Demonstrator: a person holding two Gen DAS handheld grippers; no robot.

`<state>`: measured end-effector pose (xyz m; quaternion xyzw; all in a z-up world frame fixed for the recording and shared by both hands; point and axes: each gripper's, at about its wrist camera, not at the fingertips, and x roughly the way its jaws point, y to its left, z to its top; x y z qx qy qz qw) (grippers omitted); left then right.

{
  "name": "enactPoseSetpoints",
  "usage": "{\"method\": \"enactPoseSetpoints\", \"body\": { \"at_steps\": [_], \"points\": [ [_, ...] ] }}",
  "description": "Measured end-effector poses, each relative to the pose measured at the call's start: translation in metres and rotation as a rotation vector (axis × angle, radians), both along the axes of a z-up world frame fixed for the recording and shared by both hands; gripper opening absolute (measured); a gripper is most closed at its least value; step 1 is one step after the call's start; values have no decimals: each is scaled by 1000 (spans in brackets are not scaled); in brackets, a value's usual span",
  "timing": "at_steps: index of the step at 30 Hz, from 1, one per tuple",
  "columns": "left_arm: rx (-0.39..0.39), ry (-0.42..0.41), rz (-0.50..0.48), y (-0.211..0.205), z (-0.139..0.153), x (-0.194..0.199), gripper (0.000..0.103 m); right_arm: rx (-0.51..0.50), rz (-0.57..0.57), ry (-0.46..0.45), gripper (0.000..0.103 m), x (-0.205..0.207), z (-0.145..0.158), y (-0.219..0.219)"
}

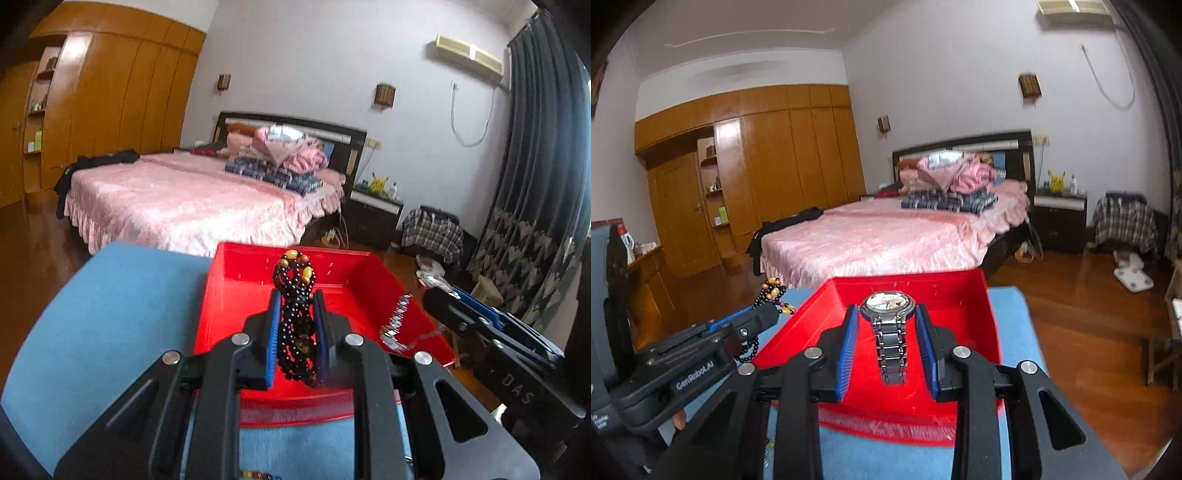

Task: Organize jewelry
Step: 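Lower the necklace into the red box with the left tool while the right tool drops the watch in, then grasp the brown bead chain with the left tool while the right tool moves toward the silver bangle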

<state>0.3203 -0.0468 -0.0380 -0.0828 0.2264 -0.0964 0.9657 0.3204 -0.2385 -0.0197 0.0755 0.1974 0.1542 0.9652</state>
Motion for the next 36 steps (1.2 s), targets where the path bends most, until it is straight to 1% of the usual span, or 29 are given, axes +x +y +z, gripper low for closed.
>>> {"method": "enactPoseSetpoints", "body": {
  "at_steps": [3,4,5,6,7,8,9,10,11,12,13,14,15,16,17,18,20,23,26,28,30,32,34,36],
  "points": [
    [20,34,0,1,-8,13,19,-6,7,33,31,16,-13,3],
    [17,38,2,5,-10,14,23,-6,9,42,32,18,-16,4],
    [14,40,3,5,-11,14,33,0,7,44,32,19,-19,3],
    [13,38,5,7,-11,14,37,3,6,42,33,18,-19,4],
    [17,36,8,6,-10,14,45,3,4,39,35,17,-19,5],
    [21,34,7,7,-10,13,49,0,-1,31,43,15,-18,5],
    [28,35,3,7,-8,12,49,-2,-5,25,47,13,-16,4],
    [35,36,4,8,-7,10,52,-5,-9,20,48,10,-14,3],
    [39,34,4,9,-4,7,55,-4,-11,18,51,7,-13,2],
    [40,28,5,12,-2,3,57,-2,-17,15,58,2,-11,0],
    [43,21,8,14,-1,-1,62,0,-25,11,66,-3,-9,-2],
    [49,11,10,16,3,-6,67,3,-32,6,68,-9,-6,-3],
    [55,-2,10,17,6,-13,69,6,-35,0,72,-18,-3,-5],
    [62,-15,9,18,9,-21,73,6,-37,-4,78,-26,0,-6],
    [67,-27,6,19,12,-32,77,-1,-51,-6,82,-37,3,-9],
    [76,-34,1,20,14,-44,78,-5,-62,-6,88,-43,4,-10],
    [86,-38,-5,22,14,-61,82,-12,-88,1,92,-65,5,-16],
    [89,-29,-6,25,7,-89,84,-12,-119,9,97,-89,2,-20],
    [94,2,-10,24,-7,-116,84,-20,-157,24,97,-115,-1,-28],
    [110,4,-4,23,-16,-133,83,-18,-179,47,97,-126,-5,-32],
    [121,19,-8,20,-25,-149,79,-13,-197,69,97,-138,-10,-35],
    [139,37,-19,19,-33,-158,72,-24,-211,58,97,-149,-13,-37],
    [156,56,-25,18,-42,-167,68,-42,-216,59,97,-157,-17,-36],
    [145,73,-30,20,-50,-174,64,-52,-214,67,97,-165,-25,-34]
  ]
}}
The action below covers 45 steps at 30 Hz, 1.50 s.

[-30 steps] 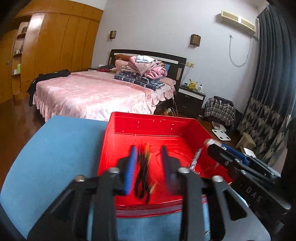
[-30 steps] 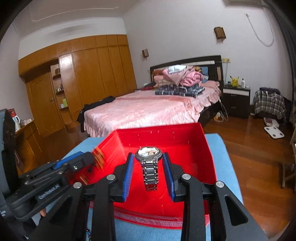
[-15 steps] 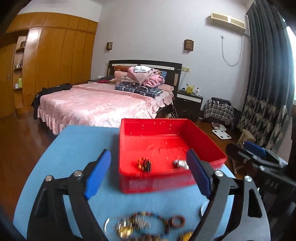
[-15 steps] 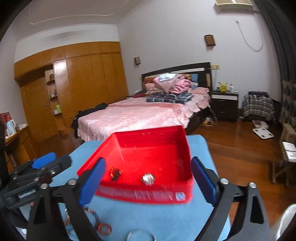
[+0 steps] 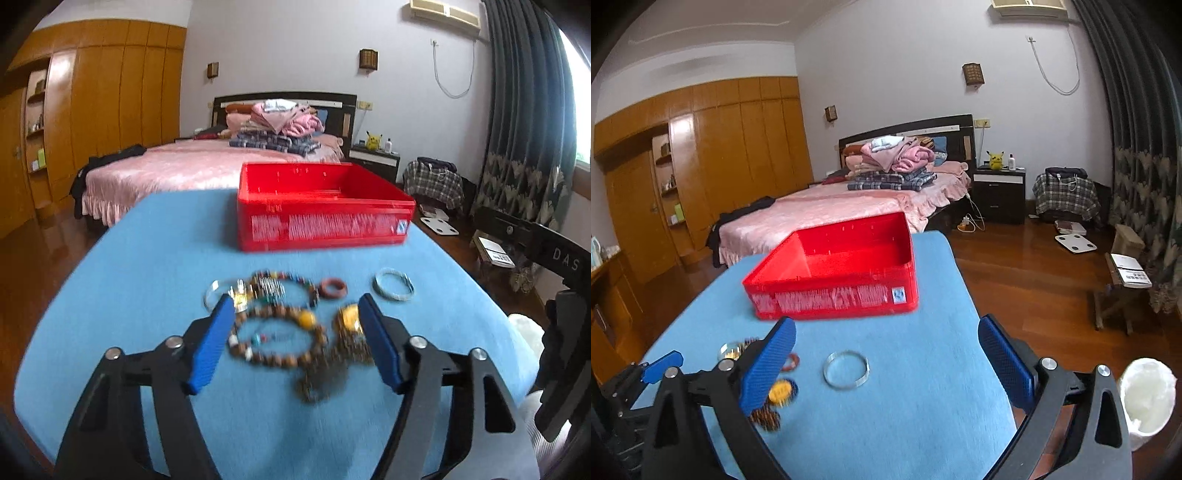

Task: Organize jewelry
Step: 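Grasp the brown bead chain with the left tool while the right tool moves toward the silver bangle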

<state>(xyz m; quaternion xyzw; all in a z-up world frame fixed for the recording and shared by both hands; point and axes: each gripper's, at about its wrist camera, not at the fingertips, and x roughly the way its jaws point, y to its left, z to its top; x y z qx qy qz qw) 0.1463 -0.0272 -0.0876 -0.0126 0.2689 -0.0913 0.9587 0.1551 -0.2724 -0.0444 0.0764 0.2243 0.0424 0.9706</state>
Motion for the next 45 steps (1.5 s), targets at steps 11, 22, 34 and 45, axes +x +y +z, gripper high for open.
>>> {"method": "enactPoseSetpoints", "body": {
  "at_steps": [11,22,34,45],
  "points": [
    [0,80,-52,-13,-38,-8,45,-72,9,3,97,-23,-18,9],
    [-83,114,-228,-43,-43,-13,24,-59,-8,12,97,-25,-24,1],
    [-71,125,-158,-60,-44,10,45,-55,-25,20,97,-24,-29,-5],
    [-23,158,-81,-77,-48,28,47,-43,-28,34,97,-21,-35,-7]
  ]
}}
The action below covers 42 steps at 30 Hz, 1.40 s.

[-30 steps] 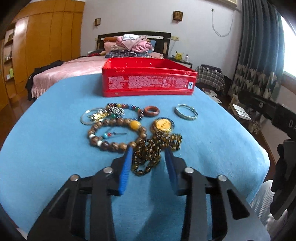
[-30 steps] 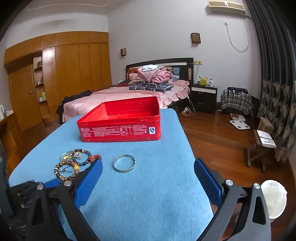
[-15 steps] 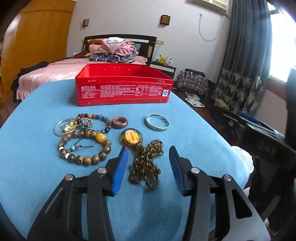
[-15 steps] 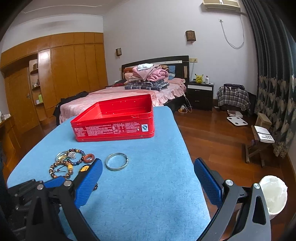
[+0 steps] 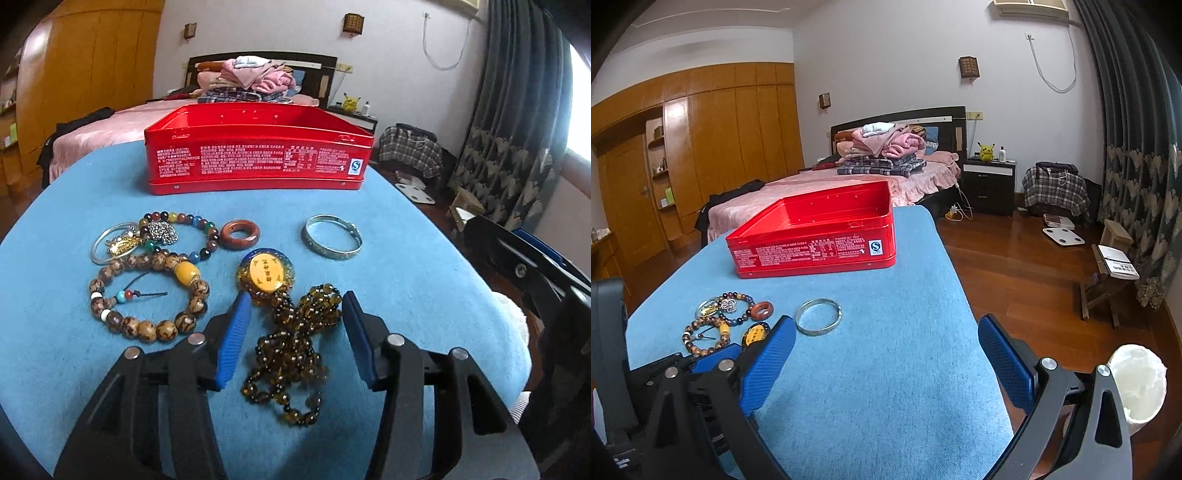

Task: Organize jewelry
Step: 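Grasp the brown bead chain with the left tool while the right tool moves toward the silver bangle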

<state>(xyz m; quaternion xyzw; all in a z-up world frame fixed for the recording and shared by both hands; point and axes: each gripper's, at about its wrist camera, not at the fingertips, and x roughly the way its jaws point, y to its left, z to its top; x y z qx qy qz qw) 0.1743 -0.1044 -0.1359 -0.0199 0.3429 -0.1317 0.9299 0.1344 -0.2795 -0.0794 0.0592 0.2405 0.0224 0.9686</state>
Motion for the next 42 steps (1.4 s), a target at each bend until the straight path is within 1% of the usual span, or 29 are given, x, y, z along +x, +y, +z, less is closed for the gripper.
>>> {"method": "enactPoseSetpoints", "body": {
  "at_steps": [1,2,4,5,7,11,14,20,23,27,30,32,35,37,40,42],
  "points": [
    [7,-1,9,-1,0,0,42,1,1,3,97,1,0,0],
    [6,-2,25,1,0,0,33,1,1,5,97,1,-1,0],
    [-19,0,47,7,-1,1,27,1,3,7,97,3,-1,0],
    [-32,1,47,9,0,1,26,0,5,11,97,3,-1,0],
    [-32,-4,46,10,1,0,23,2,16,18,97,6,-1,2],
    [-88,-4,58,23,7,1,22,-7,42,39,97,12,-1,9],
    [-112,-27,75,34,18,3,21,2,67,83,97,25,-1,15],
    [-135,-97,116,50,45,12,20,30,85,152,96,52,-1,29],
    [-122,-132,124,51,53,16,20,43,87,168,94,63,-2,35],
    [-114,-132,130,53,51,21,20,26,85,222,91,78,-9,46],
    [-105,-114,137,58,45,25,20,10,88,267,90,87,-15,51],
    [-109,-102,143,63,41,27,20,-9,91,289,88,90,-18,54],
    [-128,-75,148,69,36,31,20,-27,100,320,81,94,-22,59],
    [-129,-65,146,71,34,33,20,-25,104,343,74,97,-26,59],
    [-122,-57,136,71,33,35,20,-39,95,358,73,100,-27,61],
    [-120,-52,134,72,34,36,20,-73,90,367,73,101,-28,65]
  ]
}}
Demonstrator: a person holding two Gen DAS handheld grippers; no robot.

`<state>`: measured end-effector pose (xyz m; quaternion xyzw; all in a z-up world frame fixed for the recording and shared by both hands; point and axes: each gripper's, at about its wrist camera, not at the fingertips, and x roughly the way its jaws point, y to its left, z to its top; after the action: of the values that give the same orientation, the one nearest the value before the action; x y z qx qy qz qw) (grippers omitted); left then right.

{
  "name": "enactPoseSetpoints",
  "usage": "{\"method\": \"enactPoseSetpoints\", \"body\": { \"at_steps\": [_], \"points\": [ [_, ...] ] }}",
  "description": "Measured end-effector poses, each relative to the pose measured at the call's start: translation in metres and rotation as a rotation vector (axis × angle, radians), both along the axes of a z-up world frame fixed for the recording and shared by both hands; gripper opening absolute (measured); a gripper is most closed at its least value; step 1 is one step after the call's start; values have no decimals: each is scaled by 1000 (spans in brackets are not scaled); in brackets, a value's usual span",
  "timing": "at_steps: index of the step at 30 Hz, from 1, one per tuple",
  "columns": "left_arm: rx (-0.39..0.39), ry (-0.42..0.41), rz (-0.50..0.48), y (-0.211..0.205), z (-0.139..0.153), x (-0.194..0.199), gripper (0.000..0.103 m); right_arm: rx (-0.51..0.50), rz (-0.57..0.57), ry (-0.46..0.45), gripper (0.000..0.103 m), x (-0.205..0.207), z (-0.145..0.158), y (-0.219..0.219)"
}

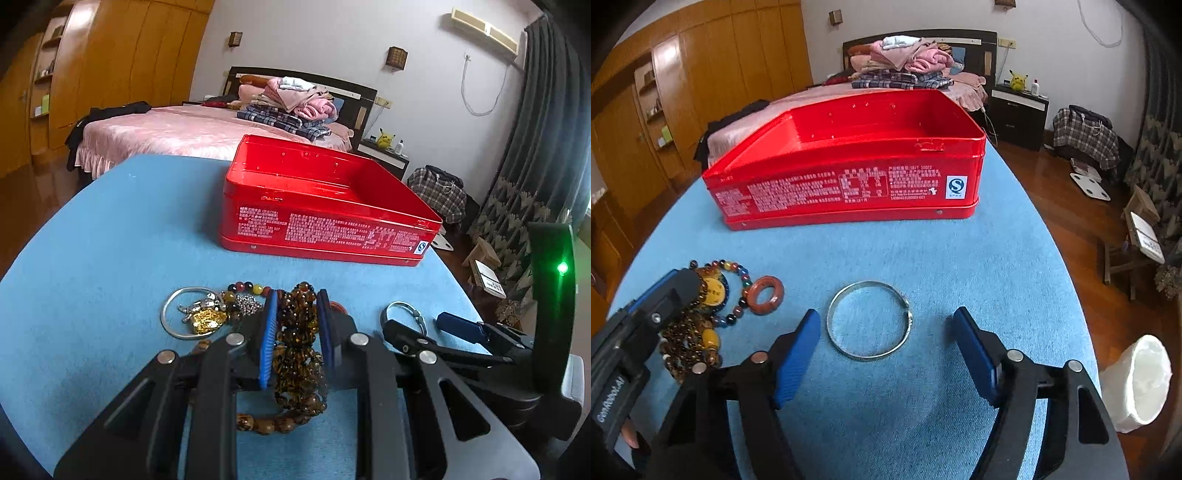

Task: Organize jewelry
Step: 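Grasp the brown bead chain with the left tool while the right tool moves toward the silver bangle, then close the right tool on the silver bangle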

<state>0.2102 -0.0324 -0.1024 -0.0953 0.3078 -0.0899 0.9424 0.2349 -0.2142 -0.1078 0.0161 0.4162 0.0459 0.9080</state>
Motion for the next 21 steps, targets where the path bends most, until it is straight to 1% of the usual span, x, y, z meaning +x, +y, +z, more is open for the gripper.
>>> {"method": "enactPoseSetpoints", "body": {
  "at_steps": [2,3,4,6,10,14,17,21],
  "points": [
    [4,5,0,1,0,0,20,-15,7,0,68,0,0,3],
    [6,7,-1,1,0,0,20,-16,12,-2,63,-1,0,4],
    [8,8,-2,1,0,0,20,-13,19,-5,60,-2,0,4],
    [8,11,-1,1,-1,-1,20,-10,30,-10,48,-3,1,5],
    [7,9,-1,0,0,-1,20,3,30,-16,48,-8,4,8],
    [5,-3,1,1,2,-3,20,32,28,-30,48,-14,9,-1],
    [1,-22,-1,1,8,-5,20,37,28,-52,48,-15,20,-7],
    [-6,-47,-6,-1,20,0,20,56,39,-97,48,-10,44,-14]
  ]
}}
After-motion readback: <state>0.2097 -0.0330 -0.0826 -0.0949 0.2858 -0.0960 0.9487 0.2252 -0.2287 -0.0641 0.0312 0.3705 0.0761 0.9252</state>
